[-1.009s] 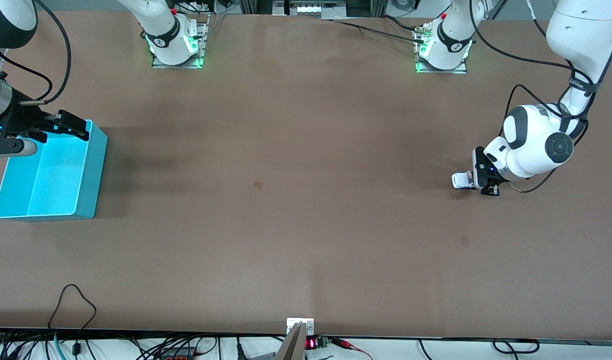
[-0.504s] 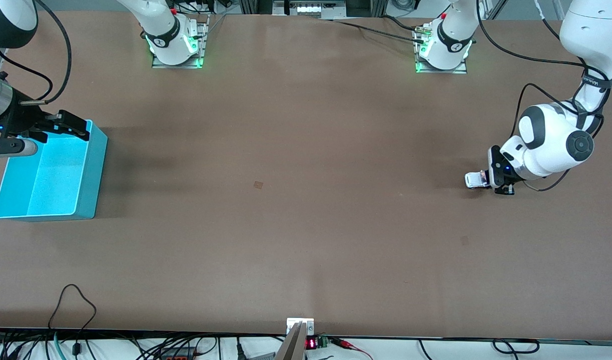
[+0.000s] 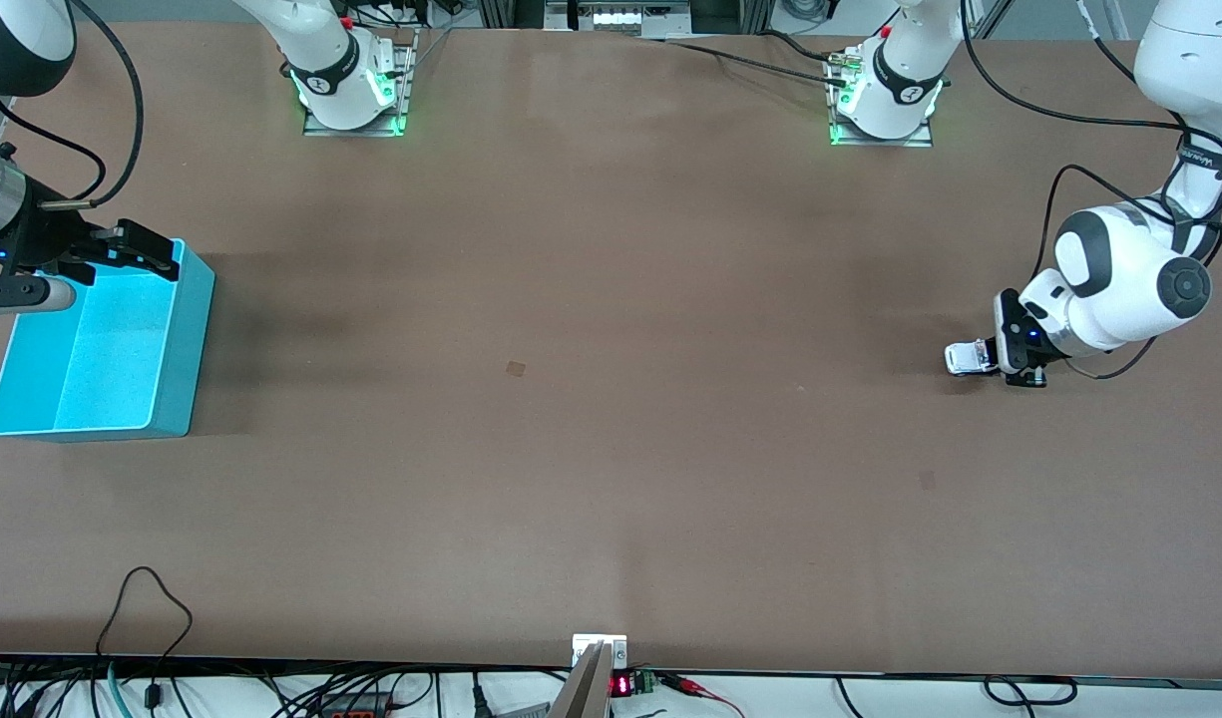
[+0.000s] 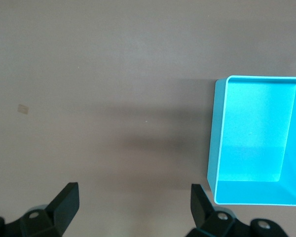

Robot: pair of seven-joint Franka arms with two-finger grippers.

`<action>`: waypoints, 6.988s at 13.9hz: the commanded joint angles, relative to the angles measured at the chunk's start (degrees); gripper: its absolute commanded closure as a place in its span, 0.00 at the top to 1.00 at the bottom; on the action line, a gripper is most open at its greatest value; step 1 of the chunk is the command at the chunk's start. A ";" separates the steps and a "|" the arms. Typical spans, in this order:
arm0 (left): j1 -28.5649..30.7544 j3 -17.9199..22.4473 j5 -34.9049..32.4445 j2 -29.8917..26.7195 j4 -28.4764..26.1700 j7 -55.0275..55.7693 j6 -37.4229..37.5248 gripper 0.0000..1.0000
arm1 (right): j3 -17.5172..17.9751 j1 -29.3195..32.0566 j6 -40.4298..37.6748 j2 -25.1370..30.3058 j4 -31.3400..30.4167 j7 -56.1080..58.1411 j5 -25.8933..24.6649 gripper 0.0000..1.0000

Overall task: Wind and store white jeep toy
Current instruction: 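Drag the jeep backward along the table with the left gripper, then open the left gripper, releasing the jeep to roll toward the bin, then reach the right gripper down over the rolled jeep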

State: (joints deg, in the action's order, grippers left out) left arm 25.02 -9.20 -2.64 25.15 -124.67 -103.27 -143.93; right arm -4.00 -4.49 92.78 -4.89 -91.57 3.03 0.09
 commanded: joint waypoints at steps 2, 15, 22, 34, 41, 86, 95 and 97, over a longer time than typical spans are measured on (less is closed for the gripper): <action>3.89 -0.11 -5.26 5.69 1.01 -1.06 -0.12 0.13 | 0.05 -0.08 -0.58 0.32 0.17 -0.31 0.88 1.00; 5.31 -5.56 -5.54 -5.45 4.08 -3.69 10.59 1.00 | -0.04 -0.08 -0.58 0.32 0.17 -0.31 0.88 1.00; 3.83 -5.74 -4.14 -10.29 4.17 -3.34 16.31 1.00 | -0.04 0.01 -0.58 0.23 0.17 -0.22 0.88 1.00; -14.63 -5.65 -3.69 -10.21 6.19 19.03 16.23 1.00 | -0.04 0.10 -0.32 -0.04 0.61 0.48 0.79 1.00; -18.07 -5.39 -1.85 -10.04 11.20 57.00 15.79 1.00 | -0.04 0.10 -0.50 -0.12 0.52 0.39 0.88 1.00; -18.95 6.39 5.01 -18.12 40.30 104.67 51.91 1.00 | 30.81 21.45 43.61 10.18 -48.26 70.77 -0.44 1.00; -19.39 6.39 5.01 -17.95 40.82 106.08 52.17 1.00 | 30.81 20.93 55.93 -6.35 -43.88 80.99 -3.14 1.00; -19.13 6.39 5.36 -18.03 41.18 105.82 52.17 1.00 | 30.72 20.67 55.93 -8.81 -41.41 80.55 -6.93 1.00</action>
State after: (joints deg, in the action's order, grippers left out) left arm 5.38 -2.60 1.49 7.21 -85.04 2.08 -93.18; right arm 26.18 15.85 148.59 -10.41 -136.33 82.90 -4.24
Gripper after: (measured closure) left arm 0.000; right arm 0.000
